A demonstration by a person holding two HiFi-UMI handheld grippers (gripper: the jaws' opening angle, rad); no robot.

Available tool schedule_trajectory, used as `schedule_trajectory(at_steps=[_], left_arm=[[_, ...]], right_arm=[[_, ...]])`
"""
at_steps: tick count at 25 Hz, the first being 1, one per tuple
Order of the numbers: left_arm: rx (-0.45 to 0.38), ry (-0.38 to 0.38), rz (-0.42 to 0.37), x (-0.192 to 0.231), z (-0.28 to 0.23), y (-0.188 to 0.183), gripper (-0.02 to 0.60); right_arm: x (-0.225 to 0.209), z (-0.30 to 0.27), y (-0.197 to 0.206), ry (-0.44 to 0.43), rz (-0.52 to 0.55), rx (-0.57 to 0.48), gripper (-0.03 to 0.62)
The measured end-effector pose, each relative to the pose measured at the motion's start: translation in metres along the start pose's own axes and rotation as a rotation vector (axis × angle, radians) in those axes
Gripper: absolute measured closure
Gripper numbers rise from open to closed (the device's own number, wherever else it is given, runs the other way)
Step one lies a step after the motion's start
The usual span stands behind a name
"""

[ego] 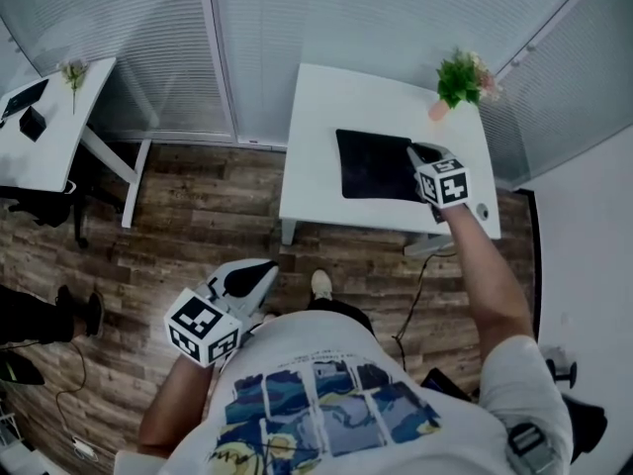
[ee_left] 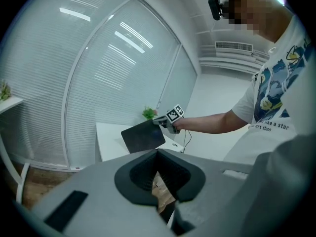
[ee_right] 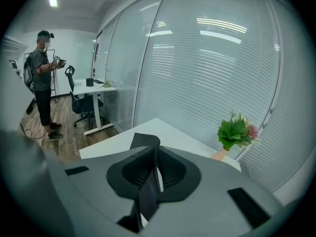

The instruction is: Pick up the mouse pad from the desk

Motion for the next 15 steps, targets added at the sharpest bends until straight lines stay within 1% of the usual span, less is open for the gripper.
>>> schedule_trajectory(at_steps=[8, 15], left_arm=[[-0.015, 0.015, 0.009, -0.005, 0.024, 0.022, 0.58], [-0.021, 0.042, 0.001, -0.009, 0.046, 0.037, 0.58]], right_arm=[[0.012, 0.034, -0.024, 0.009, 0.004, -0.024, 0.568], [0.03, 0.069, -0.044, 0.03, -0.004, -0.054, 0.568]])
Point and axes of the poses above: the fingertips, and each gripper's own axes: z backward along the fingers, x to its left, y out of its underside, the point moved 9 cm from there along z, backward along the fingers, and after that the axes turned 9 degrees about x, right-handed, at the moved point
